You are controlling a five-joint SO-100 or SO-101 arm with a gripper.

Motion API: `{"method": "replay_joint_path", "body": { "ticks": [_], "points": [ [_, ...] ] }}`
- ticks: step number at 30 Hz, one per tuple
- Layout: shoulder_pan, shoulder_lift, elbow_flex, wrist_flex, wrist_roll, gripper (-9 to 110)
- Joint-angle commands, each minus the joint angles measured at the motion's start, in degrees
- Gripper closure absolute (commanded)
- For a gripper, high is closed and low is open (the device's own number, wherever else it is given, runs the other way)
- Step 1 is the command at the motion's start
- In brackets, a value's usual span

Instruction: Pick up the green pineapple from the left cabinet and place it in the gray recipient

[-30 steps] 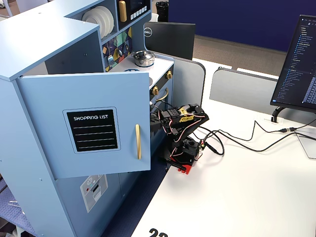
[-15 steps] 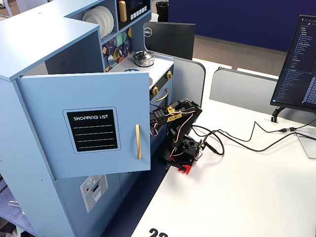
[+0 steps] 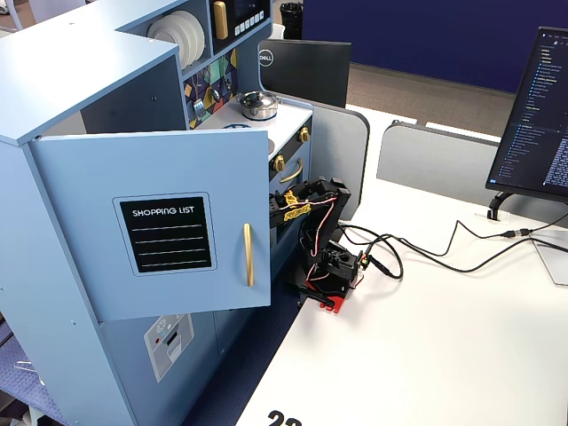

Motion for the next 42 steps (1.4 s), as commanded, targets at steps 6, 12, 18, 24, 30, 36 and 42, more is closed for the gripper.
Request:
{"method": "replay_joint_path", "body": {
  "ticks": [6, 12, 18, 24, 30, 36, 42],
  "points": [
    [0.7, -11.34, -14.94, -3.25, -2.55, 72],
    [-2.9, -14.24, -20.21, -4.04, -7.73, 101],
    [-5.54, 4.31, -8.09, -9.05, -15.82, 101],
    [-11.16, 38.76, 16.17, -9.67, -29.97, 101],
    [1.67, 58.01, 20.3, -4.92, -32.08, 101],
    [37.53, 62.4, 11.87, 13.8, -13.62, 101],
    [51.5, 49.48, -3.34, 37.18, -8.35, 101]
  ]
}}
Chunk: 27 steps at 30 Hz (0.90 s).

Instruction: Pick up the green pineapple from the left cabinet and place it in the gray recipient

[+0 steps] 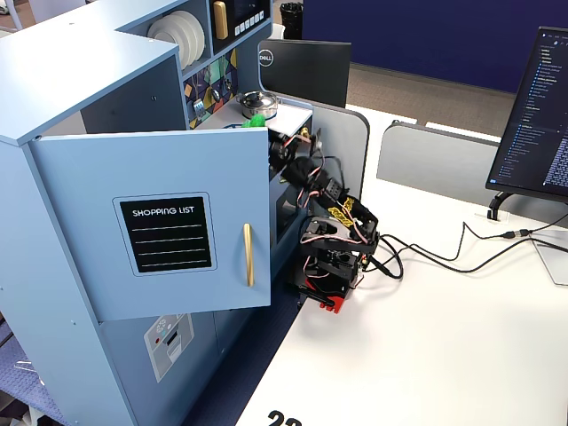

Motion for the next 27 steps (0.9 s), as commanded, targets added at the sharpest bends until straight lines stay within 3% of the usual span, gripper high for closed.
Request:
{"method": "replay_joint_path", "body": {
  "ticks": [1, 7, 17, 19, 23, 27],
  "points": [
    [8.09, -11.43, -14.5, 14.15, 4.66, 101],
    [5.19, -32.61, -29.09, 15.12, 3.43, 101],
    [2.64, -52.03, -35.24, 6.42, -4.22, 101],
    [3.08, -53.09, -35.6, 6.24, -3.87, 96],
    [4.83, -52.12, -35.6, 7.21, 0.26, 72],
    [5.1, -42.89, -33.05, 15.56, -0.35, 73]
  ]
}}
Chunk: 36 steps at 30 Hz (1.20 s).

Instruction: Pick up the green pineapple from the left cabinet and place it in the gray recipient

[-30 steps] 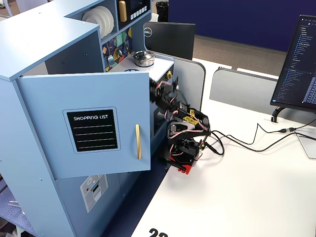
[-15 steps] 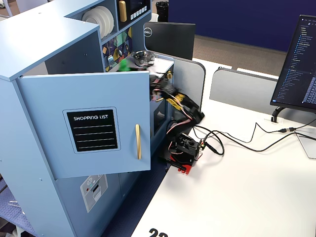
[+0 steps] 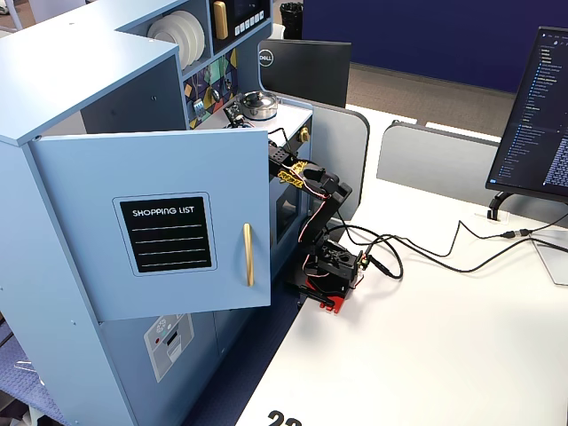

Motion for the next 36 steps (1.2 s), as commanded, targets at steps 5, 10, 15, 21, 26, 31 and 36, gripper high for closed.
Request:
{"method": "replay_joint_path", "body": {
  "ticks": [5, 10, 15, 21, 26, 31, 36],
  "points": [
    [2.64, 33.75, 11.87, 24.43, -0.35, 78],
    [3.6, 51.77, 22.68, 50.45, -7.29, 83],
    [2.72, 53.7, 33.22, 65.74, -6.33, 87],
    [-0.53, 56.69, 56.34, 55.2, -2.29, 88],
    [-1.14, 58.27, 68.47, 53.09, -0.97, 91],
    [-1.76, 59.5, 72.42, 58.18, 3.16, 92],
    [-2.64, 64.6, 72.42, 72.77, 1.05, 90]
  ]
}}
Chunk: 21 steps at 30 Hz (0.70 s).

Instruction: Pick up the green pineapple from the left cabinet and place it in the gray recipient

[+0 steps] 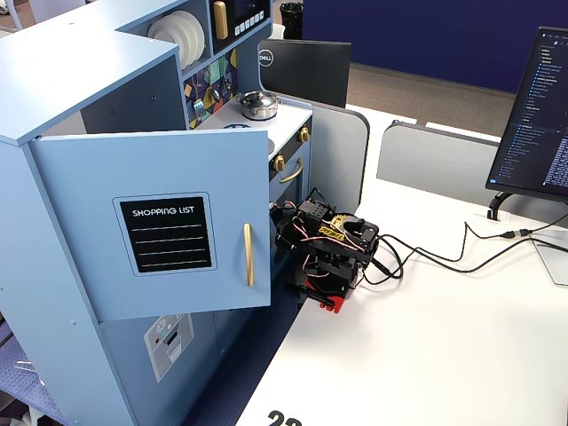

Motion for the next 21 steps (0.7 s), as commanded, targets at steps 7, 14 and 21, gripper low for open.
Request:
{"method": "replay_joint_path", "body": {
  "ticks": [7, 14, 21],
  "points": [
    [-3.43, 4.75, -0.26, 13.01, 3.34, 89],
    [-3.34, 4.75, -0.26, 13.01, 3.34, 89],
    [-3.34, 4.75, -0.26, 13.01, 3.34, 89]
  ]
}}
